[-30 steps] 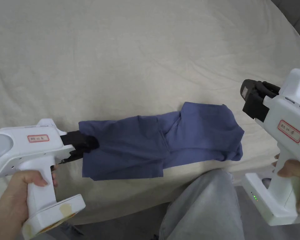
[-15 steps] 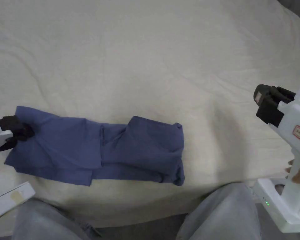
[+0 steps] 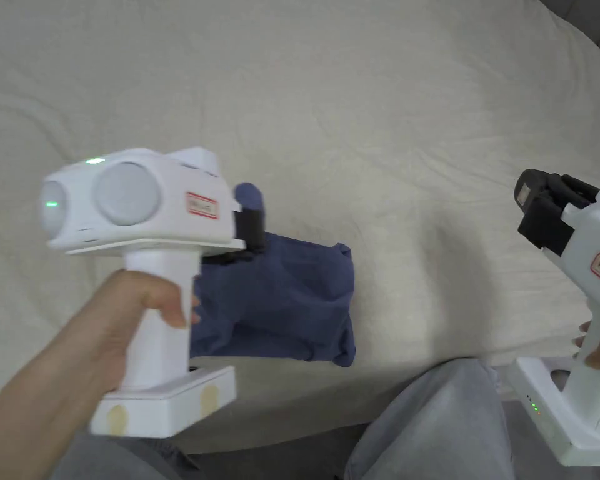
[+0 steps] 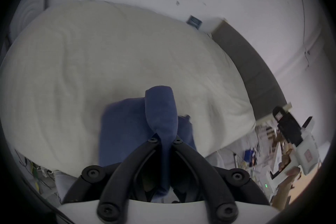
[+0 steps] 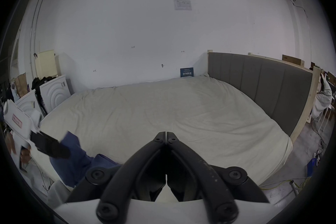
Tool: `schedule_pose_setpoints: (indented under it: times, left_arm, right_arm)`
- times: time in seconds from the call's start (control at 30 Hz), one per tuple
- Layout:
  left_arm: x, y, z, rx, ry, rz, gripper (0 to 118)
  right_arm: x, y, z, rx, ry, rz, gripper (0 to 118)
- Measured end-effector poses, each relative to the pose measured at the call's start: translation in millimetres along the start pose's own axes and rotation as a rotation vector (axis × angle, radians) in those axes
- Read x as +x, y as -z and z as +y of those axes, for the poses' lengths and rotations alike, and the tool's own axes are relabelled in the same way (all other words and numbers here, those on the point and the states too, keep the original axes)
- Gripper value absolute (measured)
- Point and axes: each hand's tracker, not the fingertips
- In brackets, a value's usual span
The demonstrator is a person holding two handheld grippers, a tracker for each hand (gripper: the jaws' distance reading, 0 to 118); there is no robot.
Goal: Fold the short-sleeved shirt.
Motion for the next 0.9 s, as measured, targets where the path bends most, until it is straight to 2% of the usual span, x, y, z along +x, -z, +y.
schedule_pose_setpoints:
  times: [0.07,0.13,0.2,0.23,0.27,0.3,0.33,0.43,0.5,0.57,0.63,0.73,0.9]
  left_arm:
    - [18,34,-4,-0.043,0.055,0.022,9]
    - [28,67,-7,-0.078,0.071,0.031,14]
    - [33,97,-12,-0.132,0.058,-0.003,35]
    - [33,108,-12,-0.15,0.044,-0.031,48]
    - [34,116,-14,-0.165,0.032,-0.068,67]
    - [36,120,-16,-0.183,0.023,-0.098,74]
    - [37,120,-17,-0.187,0.01,-0.121,76]
    - [36,101,-11,-0.115,0.014,-0.194,73]
    - [34,80,-9,0.01,0.015,-0.15,46]
    - [31,71,-14,0.153,0.034,-0.016,4]
    - [32,79,-24,0.188,0.124,0.133,2]
    - [29,107,-38,0.093,0.175,0.131,2]
    - [38,149,-54,0.105,0.219,0.203,2]
  right_arm:
    - [8,-4,-3,-0.002,0.011,-0.018,1]
    - [15,-9,-5,-0.005,0.018,-0.038,1]
    - [23,-12,-8,-0.009,0.026,-0.061,1]
    - [26,-14,-9,-0.011,0.029,-0.069,1]
    - [30,-16,-10,-0.013,0.035,-0.081,1]
    - [33,-17,-10,-0.015,0.039,-0.089,1]
    - [36,-18,-11,-0.017,0.043,-0.096,1]
    - [41,-20,-12,-0.019,0.05,-0.11,1]
    - [42,-19,-13,-0.02,0.055,-0.114,1]
    - [42,-19,-14,-0.019,0.061,-0.111,1]
    - [40,-16,-15,-0.022,0.061,-0.101,1]
    - [36,-12,-16,-0.029,0.051,-0.089,1]
    - [29,-13,-16,-0.027,0.048,-0.07,1]
